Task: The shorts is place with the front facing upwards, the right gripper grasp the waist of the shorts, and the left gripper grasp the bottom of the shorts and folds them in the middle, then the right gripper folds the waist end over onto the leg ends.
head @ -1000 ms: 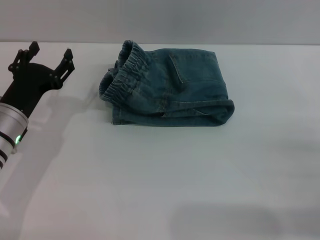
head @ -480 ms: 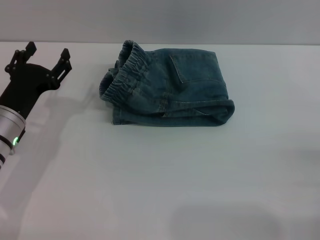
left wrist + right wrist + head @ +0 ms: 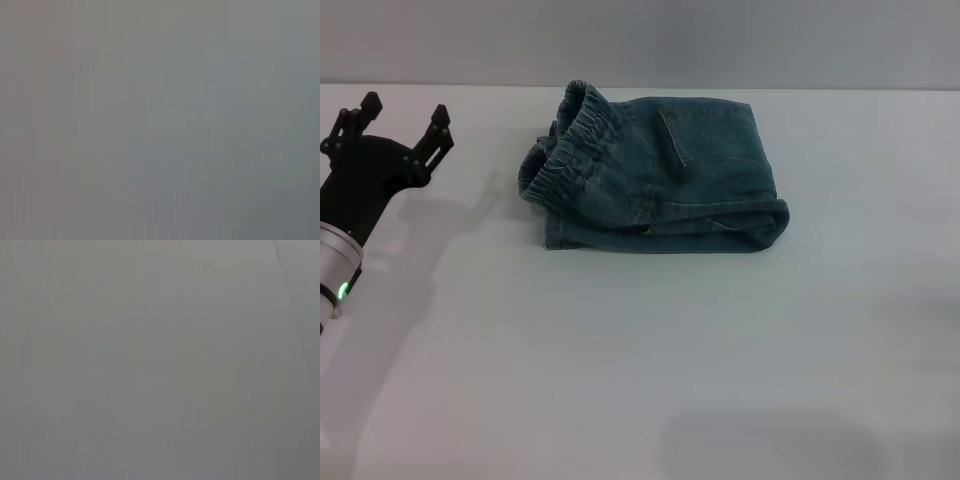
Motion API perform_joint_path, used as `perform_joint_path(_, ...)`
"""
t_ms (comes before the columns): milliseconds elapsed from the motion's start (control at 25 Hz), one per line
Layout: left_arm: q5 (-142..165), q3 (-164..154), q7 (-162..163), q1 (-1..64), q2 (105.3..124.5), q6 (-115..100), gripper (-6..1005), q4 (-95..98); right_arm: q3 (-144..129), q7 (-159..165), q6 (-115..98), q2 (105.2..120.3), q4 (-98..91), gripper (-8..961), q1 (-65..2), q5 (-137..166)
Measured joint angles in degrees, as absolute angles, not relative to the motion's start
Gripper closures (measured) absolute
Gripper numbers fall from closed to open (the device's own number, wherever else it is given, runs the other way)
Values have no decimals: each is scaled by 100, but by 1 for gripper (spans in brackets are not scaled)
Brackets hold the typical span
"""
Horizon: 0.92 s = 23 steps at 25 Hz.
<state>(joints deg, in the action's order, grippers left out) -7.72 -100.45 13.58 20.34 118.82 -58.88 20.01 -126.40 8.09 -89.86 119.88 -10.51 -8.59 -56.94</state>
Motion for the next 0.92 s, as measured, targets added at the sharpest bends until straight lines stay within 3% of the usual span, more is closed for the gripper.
perform_joint_path(920,-803,-10120,1179,1964,11901,-6148,170,1950,-12698,765,-8990,11984,-1028,160,-896,-5669)
